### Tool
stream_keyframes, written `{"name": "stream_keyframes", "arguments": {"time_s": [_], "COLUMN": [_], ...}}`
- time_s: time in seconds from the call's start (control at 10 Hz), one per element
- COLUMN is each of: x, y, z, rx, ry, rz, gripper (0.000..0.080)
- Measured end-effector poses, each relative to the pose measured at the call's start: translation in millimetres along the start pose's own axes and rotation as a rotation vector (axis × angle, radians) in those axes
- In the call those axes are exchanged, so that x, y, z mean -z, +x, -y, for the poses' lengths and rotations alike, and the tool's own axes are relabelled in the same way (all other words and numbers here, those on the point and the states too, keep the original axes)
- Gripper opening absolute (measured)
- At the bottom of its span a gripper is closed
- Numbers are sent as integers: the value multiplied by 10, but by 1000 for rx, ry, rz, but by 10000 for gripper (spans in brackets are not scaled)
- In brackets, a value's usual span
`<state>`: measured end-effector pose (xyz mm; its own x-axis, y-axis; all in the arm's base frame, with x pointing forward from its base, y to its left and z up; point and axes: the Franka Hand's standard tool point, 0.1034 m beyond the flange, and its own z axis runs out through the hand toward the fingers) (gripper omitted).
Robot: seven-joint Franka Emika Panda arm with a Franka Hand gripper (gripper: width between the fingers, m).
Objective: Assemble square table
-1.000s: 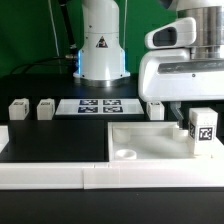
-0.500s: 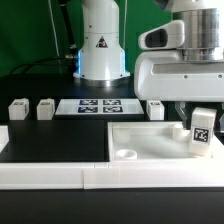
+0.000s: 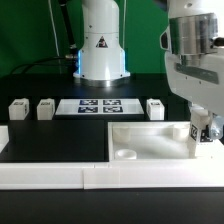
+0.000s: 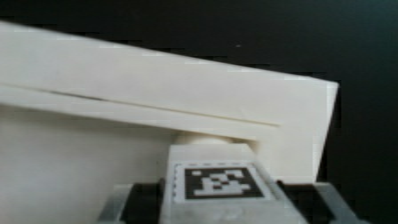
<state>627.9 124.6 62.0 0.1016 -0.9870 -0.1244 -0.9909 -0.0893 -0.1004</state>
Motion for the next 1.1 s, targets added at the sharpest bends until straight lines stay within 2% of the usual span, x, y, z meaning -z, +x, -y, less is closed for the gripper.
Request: {"name": "stream_keyframes", "arguments": {"time_s": [0.1, 0.3, 0.4, 0.5, 0.6, 0.7, 1.0, 1.1], "x": [1, -1, 1, 16, 31, 27, 27, 27], "y": [-3, -6, -6, 11, 52, 49, 57, 58], "z": [6, 5, -1, 1, 19, 18, 19, 15], "rx": [-80, -41, 29, 257, 458, 476, 654, 787], "ry": [5, 5, -3, -17, -18, -17, -18, -24], "rz": [5, 4, 1, -4, -4, -4, -4, -8], "gripper": [294, 294, 387, 528, 611, 642, 647, 648]}}
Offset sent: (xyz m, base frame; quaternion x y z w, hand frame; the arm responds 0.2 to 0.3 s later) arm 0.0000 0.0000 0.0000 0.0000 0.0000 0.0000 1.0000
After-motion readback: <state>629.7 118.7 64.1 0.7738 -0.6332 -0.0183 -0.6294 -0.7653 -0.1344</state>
